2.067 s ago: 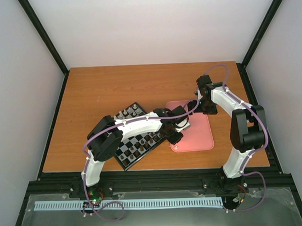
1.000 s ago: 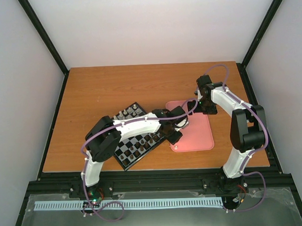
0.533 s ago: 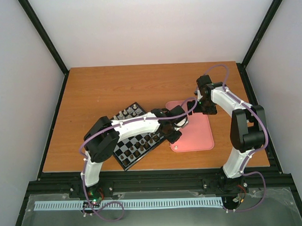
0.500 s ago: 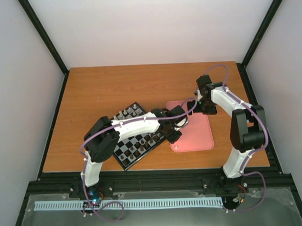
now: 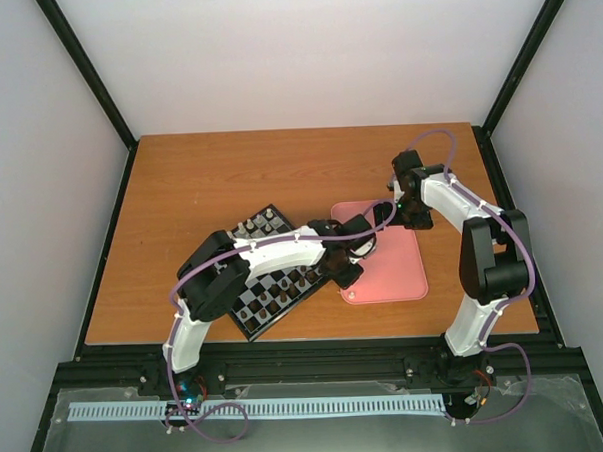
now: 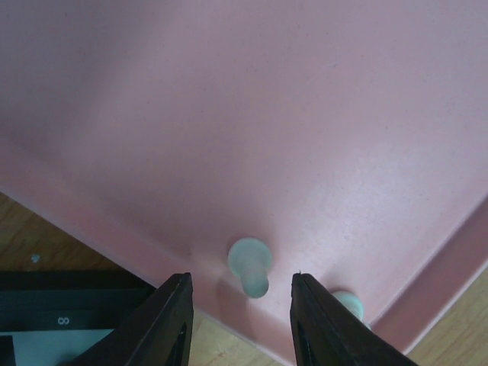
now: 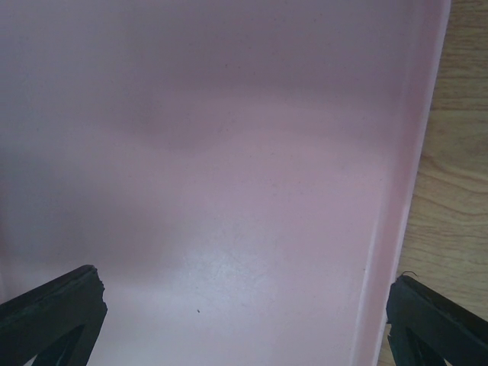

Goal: Set up the chess pieces on the board
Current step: Pick up the chess piece from the storage box.

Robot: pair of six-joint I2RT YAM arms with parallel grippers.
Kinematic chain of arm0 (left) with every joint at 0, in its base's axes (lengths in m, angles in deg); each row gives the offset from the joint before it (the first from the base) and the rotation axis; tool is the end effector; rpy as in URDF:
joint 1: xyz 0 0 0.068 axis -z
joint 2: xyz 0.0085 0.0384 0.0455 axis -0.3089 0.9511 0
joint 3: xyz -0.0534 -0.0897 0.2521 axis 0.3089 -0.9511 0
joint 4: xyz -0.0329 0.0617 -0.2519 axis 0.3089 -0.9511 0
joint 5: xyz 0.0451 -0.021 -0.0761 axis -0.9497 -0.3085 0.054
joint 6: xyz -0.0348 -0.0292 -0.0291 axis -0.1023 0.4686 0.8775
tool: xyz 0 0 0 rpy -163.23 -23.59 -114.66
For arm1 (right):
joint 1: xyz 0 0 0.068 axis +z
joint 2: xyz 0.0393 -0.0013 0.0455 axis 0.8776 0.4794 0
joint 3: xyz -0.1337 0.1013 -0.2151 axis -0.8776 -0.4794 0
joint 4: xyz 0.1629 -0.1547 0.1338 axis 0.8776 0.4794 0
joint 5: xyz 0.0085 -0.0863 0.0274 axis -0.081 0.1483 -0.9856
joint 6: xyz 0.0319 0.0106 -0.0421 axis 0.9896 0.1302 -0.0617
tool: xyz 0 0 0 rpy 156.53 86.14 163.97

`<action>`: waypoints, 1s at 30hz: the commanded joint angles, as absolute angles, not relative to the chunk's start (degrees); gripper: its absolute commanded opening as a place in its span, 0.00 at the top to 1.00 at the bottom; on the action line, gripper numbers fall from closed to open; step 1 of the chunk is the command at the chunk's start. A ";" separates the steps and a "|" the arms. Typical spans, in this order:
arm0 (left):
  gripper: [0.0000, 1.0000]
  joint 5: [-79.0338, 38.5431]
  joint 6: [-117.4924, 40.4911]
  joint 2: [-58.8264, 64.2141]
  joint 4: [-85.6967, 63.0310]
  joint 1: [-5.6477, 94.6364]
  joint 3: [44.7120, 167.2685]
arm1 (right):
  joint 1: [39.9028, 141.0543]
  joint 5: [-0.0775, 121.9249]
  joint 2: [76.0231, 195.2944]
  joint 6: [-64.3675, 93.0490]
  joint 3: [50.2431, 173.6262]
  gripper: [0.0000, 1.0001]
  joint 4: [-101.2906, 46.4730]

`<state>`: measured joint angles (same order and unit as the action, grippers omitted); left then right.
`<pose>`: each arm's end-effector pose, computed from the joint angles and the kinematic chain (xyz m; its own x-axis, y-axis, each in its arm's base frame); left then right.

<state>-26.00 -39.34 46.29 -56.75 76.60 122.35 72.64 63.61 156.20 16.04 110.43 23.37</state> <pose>0.2175 -0.3594 0.1666 -0.6516 0.7102 -0.2665 0.7508 0.6539 -0.0934 0.3322 0.0694 0.2048 -0.9829 -0.0458 -0.1784 -0.0666 0.9914 0.1123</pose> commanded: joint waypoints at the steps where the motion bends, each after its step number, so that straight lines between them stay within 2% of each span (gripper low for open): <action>1: 0.63 -25.96 -38.31 48.23 -55.31 76.71 124.63 | 72.95 63.79 157.64 15.15 110.92 0.00 23.29; 15: 0.79 -24.87 -38.52 50.21 -56.13 76.53 126.24 | 72.95 63.74 158.86 14.82 112.13 0.00 23.52; 19: 0.99 -24.82 -38.64 49.74 -56.67 76.34 126.55 | 72.93 63.77 159.07 14.91 112.52 0.00 23.65; 30: 0.99 -25.66 -39.27 44.53 -60.54 75.15 127.56 | 72.95 63.49 159.60 15.21 113.03 0.00 23.22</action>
